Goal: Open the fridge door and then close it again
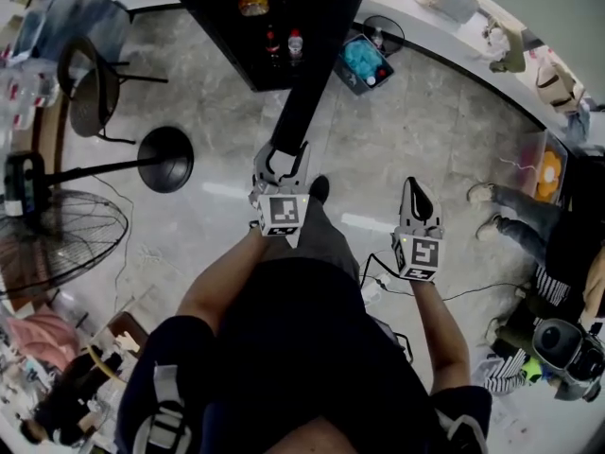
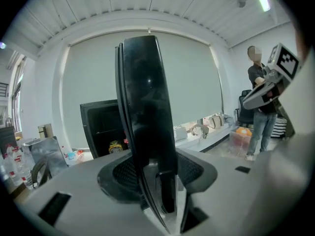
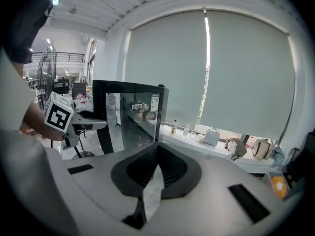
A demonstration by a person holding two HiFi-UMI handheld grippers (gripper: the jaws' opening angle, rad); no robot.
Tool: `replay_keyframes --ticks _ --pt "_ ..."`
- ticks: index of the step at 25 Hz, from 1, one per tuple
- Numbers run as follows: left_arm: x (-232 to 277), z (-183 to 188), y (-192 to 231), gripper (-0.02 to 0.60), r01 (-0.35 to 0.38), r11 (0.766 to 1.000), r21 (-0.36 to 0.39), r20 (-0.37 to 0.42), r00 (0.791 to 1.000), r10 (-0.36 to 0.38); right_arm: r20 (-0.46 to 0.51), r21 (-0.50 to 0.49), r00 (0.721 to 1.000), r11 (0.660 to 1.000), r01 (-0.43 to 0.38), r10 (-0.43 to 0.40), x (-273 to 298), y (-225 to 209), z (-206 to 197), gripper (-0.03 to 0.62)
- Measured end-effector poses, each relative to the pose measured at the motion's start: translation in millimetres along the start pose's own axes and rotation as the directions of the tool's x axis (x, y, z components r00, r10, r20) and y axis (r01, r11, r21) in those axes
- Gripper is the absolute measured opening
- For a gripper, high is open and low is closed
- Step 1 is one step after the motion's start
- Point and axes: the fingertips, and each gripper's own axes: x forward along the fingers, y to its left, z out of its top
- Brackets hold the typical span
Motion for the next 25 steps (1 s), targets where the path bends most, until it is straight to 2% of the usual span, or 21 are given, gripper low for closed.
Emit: replay_keyframes --ticks 10,25 --pt "-0.6 -11.0 56.3 0.221 -0.036 0.999 -0.034 0.004 0.999 0.036 0.016 -0.023 0.999 0.998 -0.052 0.052 21.2 23.5 17.7 0.02" --pt "15.9 -17.6 136.5 0.243 -0.021 0.999 -0.025 0.014 1.0 0.021 0.006 -0.056 0.994 0.992 -0.113 0.114 59.2 58.8 43.2 0.02"
